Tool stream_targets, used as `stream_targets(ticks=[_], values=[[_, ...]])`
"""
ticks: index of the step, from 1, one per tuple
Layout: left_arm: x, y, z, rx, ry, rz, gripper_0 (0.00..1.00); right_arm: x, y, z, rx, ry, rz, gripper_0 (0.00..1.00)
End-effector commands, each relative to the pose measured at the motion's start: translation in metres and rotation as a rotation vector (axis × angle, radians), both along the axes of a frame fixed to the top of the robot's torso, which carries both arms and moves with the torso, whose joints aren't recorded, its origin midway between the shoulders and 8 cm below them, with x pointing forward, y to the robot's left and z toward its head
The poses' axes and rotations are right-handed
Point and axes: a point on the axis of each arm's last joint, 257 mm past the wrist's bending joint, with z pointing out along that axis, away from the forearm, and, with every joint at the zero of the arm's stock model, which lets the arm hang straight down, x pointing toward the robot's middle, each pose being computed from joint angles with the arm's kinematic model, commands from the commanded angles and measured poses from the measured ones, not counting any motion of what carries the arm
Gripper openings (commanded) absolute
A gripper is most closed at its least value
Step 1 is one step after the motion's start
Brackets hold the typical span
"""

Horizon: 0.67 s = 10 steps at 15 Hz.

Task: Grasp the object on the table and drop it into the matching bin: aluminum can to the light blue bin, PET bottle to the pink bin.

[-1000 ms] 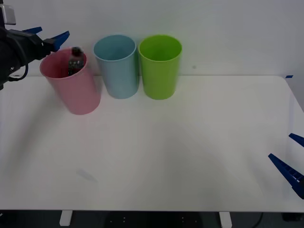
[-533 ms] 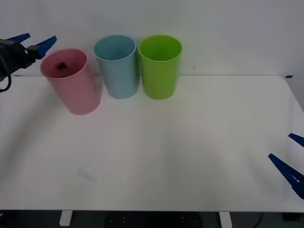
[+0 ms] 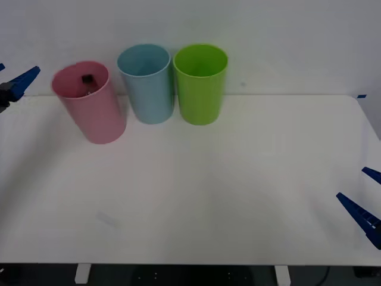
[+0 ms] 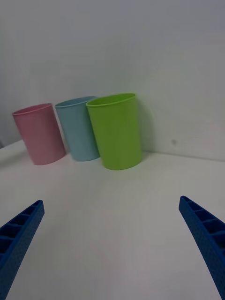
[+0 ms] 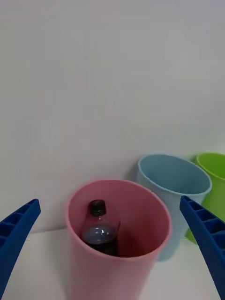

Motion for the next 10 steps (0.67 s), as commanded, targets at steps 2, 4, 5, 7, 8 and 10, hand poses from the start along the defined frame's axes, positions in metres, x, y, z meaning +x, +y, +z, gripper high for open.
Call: stream_targets(ticks=[2, 4, 5, 7, 8, 10], values=[[-0.035, 0.030, -0.018, 0.045, 0.005, 0.030, 1.00, 0.000, 0.000, 0.000, 0.000, 0.000, 0.000, 1.00], [-0.049, 0.041, -0.030, 0.053, 0.008, 0.043, 1.00, 0.000, 0.000, 0.000, 0.000, 0.000, 0.000, 1.00], [-0.059, 0.045, -0.038, 0.056, 0.012, 0.043, 1.00, 0.000, 0.000, 0.000, 0.000, 0.000, 0.000, 1.00], [-0.075, 0.054, -0.056, 0.123, 0.014, 0.055, 1.00, 0.000, 0.000, 0.000, 0.000, 0.000, 0.000, 1.00], [-0.080, 0.058, -0.067, 0.152, 0.025, 0.063, 1.00, 0.000, 0.000, 0.000, 0.000, 0.000, 0.000, 1.00], [-0.095, 0.066, -0.092, 0.203, 0.036, 0.071, 1.00, 0.000, 0.000, 0.000, 0.000, 0.000, 0.000, 1.00]])
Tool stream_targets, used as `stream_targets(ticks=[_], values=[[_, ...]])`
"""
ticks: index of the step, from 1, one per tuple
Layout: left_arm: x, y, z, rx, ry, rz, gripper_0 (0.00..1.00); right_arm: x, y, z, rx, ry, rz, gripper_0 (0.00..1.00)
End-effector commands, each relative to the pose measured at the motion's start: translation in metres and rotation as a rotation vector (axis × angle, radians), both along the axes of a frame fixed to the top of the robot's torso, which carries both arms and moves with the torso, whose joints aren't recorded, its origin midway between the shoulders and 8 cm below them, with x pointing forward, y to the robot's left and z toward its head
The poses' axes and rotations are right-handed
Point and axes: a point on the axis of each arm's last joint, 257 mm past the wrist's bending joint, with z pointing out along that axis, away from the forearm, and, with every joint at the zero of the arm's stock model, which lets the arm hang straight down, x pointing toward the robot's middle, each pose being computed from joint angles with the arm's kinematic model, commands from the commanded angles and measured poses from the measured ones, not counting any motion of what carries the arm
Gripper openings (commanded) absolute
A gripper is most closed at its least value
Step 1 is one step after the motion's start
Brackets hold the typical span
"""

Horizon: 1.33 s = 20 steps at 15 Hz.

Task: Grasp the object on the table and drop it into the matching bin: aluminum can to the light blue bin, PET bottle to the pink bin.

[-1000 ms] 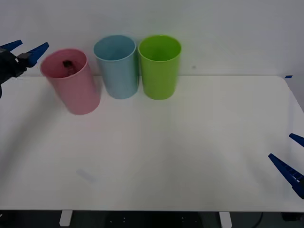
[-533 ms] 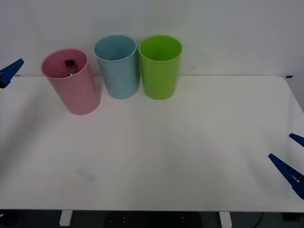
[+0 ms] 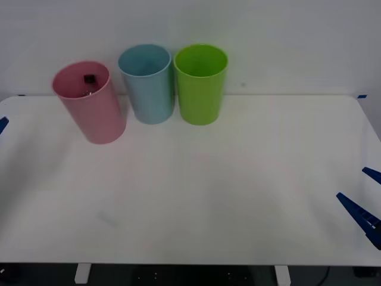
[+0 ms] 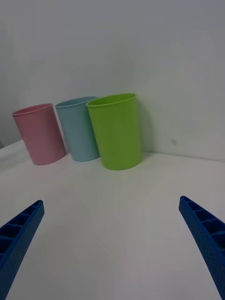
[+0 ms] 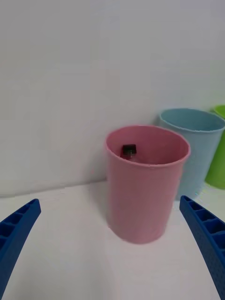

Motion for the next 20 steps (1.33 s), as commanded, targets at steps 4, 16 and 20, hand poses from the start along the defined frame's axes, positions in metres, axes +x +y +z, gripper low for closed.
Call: stream_targets(ticks=[4, 16, 20], values=[[-0.032, 0.010, -0.062, 0.081, 0.011, -0.035, 1.00, 0.000, 0.000, 0.000, 0.000, 0.000, 0.000, 1.00], [-0.103, 0.014, -0.137, 0.010, 0.049, -0.074, 1.00, 0.000, 0.000, 0.000, 0.000, 0.000, 0.000, 1.00], [-0.124, 0.020, -0.140, -0.006, 0.065, -0.069, 1.00, 0.000, 0.000, 0.000, 0.000, 0.000, 0.000, 1.00]])
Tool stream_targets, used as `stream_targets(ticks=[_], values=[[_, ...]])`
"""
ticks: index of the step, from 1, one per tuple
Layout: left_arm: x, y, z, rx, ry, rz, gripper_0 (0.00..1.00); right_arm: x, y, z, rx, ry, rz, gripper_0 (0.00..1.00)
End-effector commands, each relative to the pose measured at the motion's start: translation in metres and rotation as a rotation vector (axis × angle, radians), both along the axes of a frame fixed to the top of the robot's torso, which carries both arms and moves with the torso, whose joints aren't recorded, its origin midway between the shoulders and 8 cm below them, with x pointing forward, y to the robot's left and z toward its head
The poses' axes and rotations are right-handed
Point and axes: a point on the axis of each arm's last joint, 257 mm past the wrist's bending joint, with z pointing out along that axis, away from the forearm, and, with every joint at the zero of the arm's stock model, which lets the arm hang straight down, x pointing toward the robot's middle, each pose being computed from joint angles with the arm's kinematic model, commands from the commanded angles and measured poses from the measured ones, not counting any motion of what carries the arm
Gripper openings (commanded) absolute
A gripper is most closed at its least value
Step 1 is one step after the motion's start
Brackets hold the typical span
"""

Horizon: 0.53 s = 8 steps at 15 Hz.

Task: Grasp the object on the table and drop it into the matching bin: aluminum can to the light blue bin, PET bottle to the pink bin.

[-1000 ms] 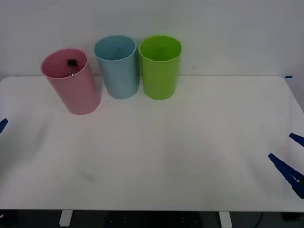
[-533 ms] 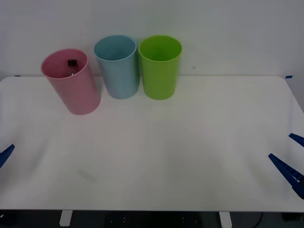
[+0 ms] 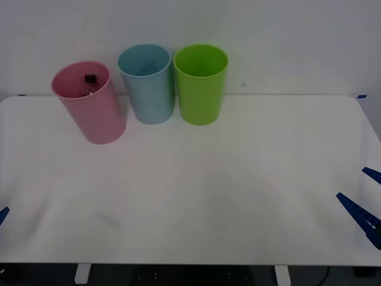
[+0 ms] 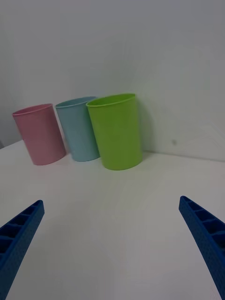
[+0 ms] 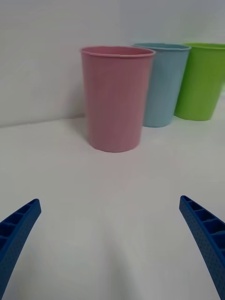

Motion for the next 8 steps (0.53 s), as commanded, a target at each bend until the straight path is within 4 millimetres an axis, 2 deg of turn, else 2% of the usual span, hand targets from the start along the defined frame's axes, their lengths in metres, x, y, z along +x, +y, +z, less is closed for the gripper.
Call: stream_targets(ticks=[1, 8], values=[[-0.0153, 0.0065, -0.0016, 0.000, 0.013, 0.006, 1.00, 0.0000, 0.0000, 0.0000, 0.000, 0.000, 0.000, 1.00], [-0.0252, 0.0119, -0.0034, -0.007, 0.027, 0.016, 1.00, 0.0000, 0.0000, 0.0000, 0.000, 0.000, 0.000, 1.00]])
